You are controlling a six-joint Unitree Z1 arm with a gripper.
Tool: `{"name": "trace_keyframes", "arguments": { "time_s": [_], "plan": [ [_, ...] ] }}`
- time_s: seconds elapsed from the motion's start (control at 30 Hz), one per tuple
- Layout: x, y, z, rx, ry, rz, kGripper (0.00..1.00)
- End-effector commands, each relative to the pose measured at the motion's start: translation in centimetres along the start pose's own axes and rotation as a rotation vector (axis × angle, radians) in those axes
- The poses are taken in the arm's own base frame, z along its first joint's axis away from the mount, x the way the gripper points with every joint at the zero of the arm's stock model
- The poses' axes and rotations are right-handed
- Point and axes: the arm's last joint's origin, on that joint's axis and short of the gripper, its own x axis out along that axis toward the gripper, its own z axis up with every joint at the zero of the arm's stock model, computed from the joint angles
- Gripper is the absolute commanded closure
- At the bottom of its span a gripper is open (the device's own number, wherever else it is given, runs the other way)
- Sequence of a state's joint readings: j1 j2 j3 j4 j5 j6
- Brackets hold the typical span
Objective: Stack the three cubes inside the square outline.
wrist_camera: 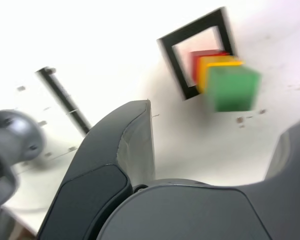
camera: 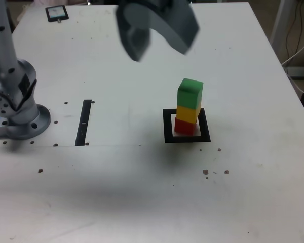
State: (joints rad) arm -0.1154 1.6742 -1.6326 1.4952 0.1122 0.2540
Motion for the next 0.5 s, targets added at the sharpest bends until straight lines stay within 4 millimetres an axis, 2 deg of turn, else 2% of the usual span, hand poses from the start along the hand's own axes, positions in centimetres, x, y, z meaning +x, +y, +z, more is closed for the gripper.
{"name": "trace_keyframes", "arguments": {
  "time_s": [0.0,0.27,0.47],
  "plan": [
    [0.6,0.5,-1.9,-0.038,0.036,-0.017,0.01],
    [5.1,1.9,-7.7,-0.214,0.157,-0.097,0.0],
    [8.2,0.4,-10.9,-0.292,0.123,-0.121,0.0]
  ]
}}
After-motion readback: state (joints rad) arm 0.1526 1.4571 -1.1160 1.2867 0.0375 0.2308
